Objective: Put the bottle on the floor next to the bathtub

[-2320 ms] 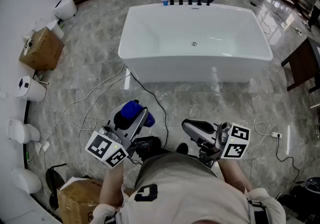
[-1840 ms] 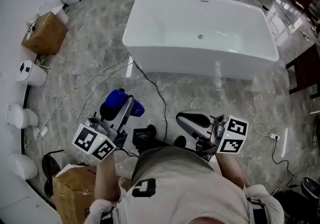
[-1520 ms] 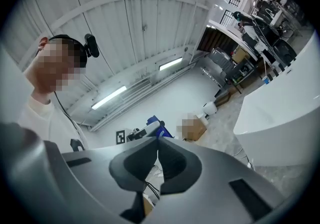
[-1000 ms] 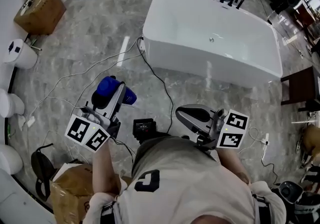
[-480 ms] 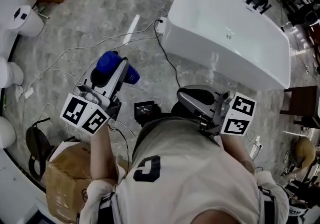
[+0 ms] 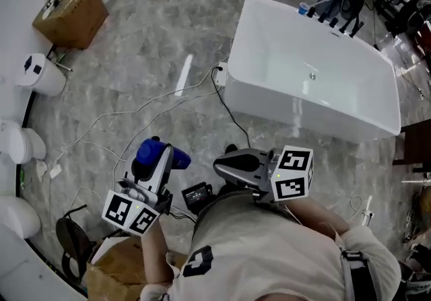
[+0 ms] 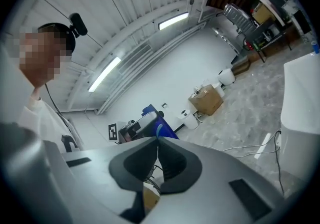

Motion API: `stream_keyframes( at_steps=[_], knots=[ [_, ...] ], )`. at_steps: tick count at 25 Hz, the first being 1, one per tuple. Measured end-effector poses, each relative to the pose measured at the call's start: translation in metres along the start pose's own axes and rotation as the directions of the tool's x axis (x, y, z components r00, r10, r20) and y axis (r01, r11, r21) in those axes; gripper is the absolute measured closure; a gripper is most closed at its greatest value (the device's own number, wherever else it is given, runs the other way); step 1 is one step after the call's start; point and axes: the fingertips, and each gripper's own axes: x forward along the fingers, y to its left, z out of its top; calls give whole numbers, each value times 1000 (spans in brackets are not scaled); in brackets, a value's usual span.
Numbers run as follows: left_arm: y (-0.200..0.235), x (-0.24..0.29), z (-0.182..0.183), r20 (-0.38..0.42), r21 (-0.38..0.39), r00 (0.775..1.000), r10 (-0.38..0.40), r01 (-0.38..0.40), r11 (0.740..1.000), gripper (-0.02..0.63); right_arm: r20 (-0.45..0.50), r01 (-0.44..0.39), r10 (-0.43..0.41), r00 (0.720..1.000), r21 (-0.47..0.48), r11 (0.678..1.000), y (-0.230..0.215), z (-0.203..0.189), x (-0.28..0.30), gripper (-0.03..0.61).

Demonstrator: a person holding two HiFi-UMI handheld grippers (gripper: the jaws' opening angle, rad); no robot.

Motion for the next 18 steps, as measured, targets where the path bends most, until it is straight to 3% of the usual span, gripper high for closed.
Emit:
stream_keyframes(
  at_steps=[10,18],
  knots=[
    [44,145,37,-86,88,996,9,-1,996,422,25,-61,60,998,58,996,-111,102,-4,549],
    [69,227,57,-109,121,994,2,11,993,422,71,-28,24,997,53,998,-181,159,-26,549]
  ],
)
